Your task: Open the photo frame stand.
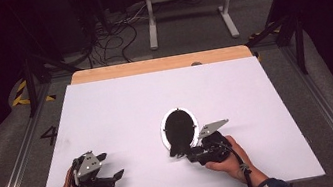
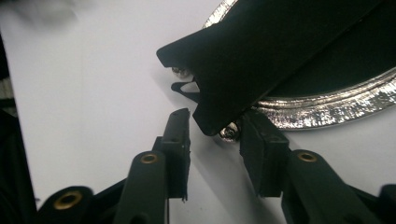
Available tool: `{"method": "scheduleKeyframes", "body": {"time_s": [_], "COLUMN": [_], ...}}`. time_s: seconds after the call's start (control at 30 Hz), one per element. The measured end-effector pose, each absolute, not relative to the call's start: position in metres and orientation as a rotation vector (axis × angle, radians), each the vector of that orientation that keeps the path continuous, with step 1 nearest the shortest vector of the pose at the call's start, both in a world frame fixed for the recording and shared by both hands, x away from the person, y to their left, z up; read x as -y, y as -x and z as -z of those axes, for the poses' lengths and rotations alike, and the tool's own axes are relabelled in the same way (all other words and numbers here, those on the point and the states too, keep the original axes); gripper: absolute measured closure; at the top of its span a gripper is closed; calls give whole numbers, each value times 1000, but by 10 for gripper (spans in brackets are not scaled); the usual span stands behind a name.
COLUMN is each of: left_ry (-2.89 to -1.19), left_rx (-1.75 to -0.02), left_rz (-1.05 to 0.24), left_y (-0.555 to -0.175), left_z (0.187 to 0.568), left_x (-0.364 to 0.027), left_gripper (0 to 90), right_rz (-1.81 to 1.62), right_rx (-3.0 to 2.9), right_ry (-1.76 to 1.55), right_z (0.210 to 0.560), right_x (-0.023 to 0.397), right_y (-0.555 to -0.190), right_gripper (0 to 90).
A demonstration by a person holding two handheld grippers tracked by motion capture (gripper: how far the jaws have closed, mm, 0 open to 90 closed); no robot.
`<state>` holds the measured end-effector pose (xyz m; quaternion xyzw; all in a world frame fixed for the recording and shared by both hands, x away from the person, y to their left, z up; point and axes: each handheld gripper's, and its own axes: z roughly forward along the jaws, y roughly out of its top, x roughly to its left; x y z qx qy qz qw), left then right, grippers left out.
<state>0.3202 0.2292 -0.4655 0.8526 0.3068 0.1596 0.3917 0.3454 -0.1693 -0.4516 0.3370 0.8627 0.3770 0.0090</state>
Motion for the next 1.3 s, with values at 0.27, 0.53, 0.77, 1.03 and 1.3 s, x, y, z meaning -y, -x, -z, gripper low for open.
{"method": "scheduleKeyframes", "body": {"time_s": [0.27,0.53,0.77,1.03,1.3], "left_ry": [-2181,-2185,-2201,-2204,-2203], "left_rx": [-776,-754,-724,-700,-681], "left_rz": [-399,-372,-355,-314,-273], "left_y": [-321,-326,-335,-343,-361], "left_z": [468,466,466,466,465], "left_x": [-225,-212,-195,-182,-163], "left_gripper": [167,166,168,169,171], "right_rz": [-1450,-1639,-1757,-1857,-1876], "right_rx": [-2644,-2582,-2488,-2402,-2399], "right_ry": [-1306,-1491,-1692,-1824,-1819], "right_z": [458,461,468,475,477], "right_x": [181,185,183,185,183], "right_y": [-360,-367,-375,-388,-392], "right_gripper": [603,590,567,570,613]}}
